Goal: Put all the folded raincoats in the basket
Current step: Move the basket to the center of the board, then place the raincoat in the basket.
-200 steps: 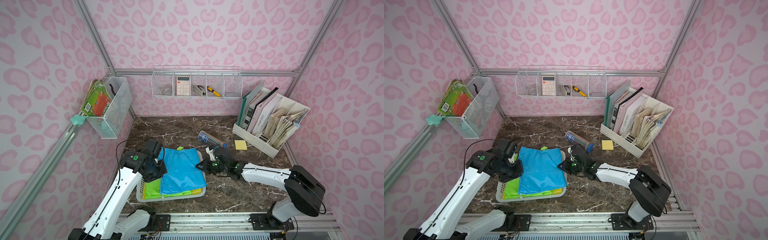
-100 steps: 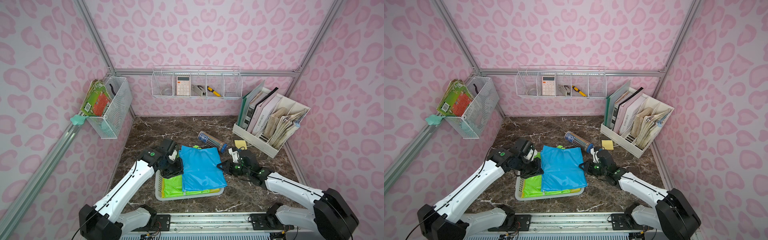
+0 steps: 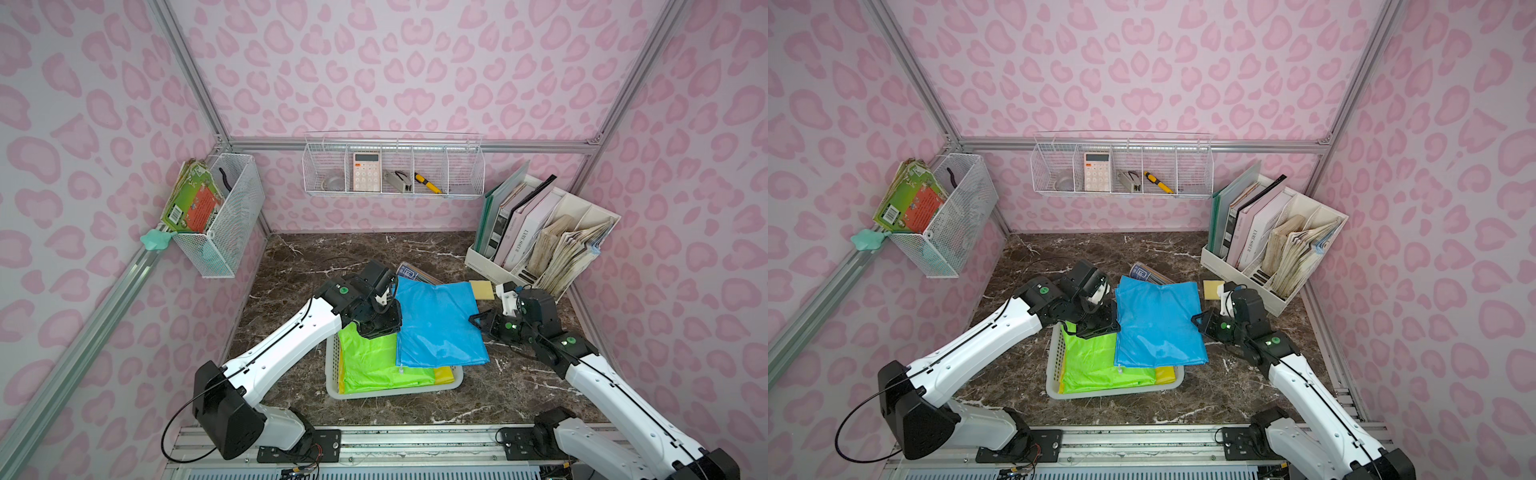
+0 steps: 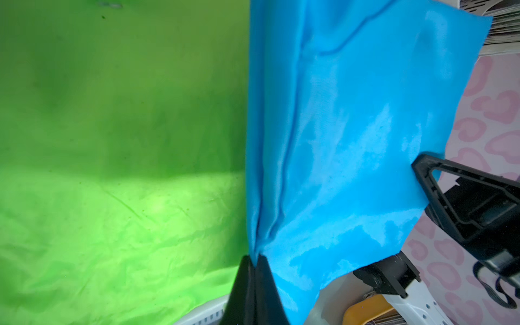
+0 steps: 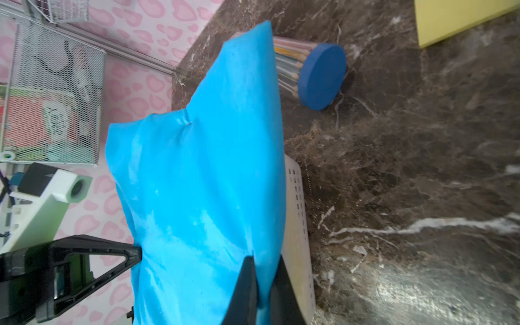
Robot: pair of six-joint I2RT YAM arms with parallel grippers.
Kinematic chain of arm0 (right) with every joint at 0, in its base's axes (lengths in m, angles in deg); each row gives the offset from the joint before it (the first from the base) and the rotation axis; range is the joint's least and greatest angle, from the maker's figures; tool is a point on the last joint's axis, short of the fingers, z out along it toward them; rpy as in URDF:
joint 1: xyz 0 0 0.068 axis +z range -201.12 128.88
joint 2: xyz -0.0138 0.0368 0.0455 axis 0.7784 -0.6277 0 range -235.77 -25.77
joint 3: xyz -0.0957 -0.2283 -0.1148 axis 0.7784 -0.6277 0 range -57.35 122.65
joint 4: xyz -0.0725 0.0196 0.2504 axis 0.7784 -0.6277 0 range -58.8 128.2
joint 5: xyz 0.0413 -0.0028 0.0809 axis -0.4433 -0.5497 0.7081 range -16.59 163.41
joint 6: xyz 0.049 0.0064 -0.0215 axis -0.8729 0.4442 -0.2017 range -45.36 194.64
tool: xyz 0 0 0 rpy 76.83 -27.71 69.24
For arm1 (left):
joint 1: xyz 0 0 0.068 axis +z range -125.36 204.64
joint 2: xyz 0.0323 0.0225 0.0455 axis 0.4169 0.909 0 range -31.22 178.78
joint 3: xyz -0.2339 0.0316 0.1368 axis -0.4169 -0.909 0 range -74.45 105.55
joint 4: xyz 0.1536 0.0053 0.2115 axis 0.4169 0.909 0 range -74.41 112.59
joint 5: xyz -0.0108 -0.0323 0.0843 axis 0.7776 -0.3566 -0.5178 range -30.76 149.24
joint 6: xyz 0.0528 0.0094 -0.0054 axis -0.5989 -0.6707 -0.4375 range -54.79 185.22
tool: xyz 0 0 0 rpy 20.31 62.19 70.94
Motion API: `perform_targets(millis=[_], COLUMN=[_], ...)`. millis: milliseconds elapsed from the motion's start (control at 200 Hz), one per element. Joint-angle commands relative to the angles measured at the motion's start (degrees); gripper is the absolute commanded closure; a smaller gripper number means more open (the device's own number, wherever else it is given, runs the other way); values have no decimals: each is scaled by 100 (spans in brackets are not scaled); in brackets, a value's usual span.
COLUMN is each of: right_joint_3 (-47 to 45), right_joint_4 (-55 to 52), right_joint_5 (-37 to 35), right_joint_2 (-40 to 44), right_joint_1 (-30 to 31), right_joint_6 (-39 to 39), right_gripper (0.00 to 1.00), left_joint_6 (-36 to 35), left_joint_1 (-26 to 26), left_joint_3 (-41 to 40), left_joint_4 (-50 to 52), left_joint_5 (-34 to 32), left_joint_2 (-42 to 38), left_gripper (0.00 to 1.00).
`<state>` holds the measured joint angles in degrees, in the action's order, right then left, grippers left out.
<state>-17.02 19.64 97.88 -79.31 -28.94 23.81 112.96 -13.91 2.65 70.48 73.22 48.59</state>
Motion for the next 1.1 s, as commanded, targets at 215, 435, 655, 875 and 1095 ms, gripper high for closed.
perform_targets(millis=[215, 435, 655, 875, 1095], right_joint_3=[620, 486, 115, 74, 52], right_joint_4=[330, 793, 1267, 1713, 2059], right_joint_5=[-215, -484, -447, -461, -496], right_joint_2=[-471, -914, -1204, -1558, -2015], right_joint_1=[590, 1179, 1409, 1786, 2170], right_joint_6=[-430, -607, -759, -917, -1008], right_gripper=[100, 100, 100, 100, 100], left_joint_6=[-204, -320, -344, -499, -363], left_joint_1=[598, 1028, 1126, 1434, 1667], left_joint_3=[-82, -822, -1291, -1451, -1646], left_joint_4=[1551, 1457, 1392, 1553, 1946], left_joint_5=[-919, -885, -1008, -1269, -1695], left_joint_2=[-973, -1639, -1625, -1354, -1460], left_gripper=[100, 100, 100, 100, 100])
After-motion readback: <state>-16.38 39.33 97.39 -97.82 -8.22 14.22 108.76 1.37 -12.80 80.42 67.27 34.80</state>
